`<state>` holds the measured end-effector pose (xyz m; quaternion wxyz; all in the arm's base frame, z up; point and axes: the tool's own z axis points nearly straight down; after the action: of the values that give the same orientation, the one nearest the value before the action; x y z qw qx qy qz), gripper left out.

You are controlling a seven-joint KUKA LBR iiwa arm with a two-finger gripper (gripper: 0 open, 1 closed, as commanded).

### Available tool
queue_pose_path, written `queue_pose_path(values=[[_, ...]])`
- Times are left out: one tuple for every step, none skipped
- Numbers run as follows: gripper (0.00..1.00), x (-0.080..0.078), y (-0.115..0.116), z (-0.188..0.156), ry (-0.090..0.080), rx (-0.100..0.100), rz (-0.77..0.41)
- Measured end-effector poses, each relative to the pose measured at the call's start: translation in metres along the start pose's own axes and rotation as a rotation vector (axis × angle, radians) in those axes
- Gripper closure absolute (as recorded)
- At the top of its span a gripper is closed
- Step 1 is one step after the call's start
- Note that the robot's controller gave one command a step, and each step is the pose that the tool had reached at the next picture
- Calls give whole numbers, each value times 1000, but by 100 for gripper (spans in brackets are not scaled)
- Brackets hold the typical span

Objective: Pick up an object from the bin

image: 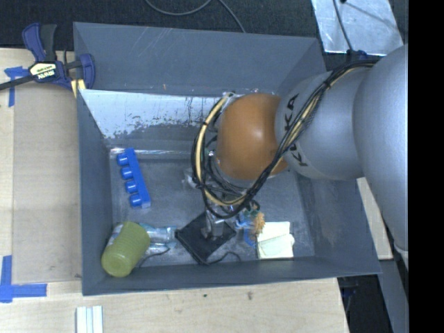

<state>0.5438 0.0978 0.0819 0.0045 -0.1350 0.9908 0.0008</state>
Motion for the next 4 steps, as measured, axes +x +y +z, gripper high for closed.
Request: queue_pose_path(values=[[0, 1, 18, 5, -1, 4, -298], [100, 0, 61, 10, -3, 0, -383], [100, 2, 57, 10, -3, -1, -369], [100, 11, 52, -18, -2, -1, -376]])
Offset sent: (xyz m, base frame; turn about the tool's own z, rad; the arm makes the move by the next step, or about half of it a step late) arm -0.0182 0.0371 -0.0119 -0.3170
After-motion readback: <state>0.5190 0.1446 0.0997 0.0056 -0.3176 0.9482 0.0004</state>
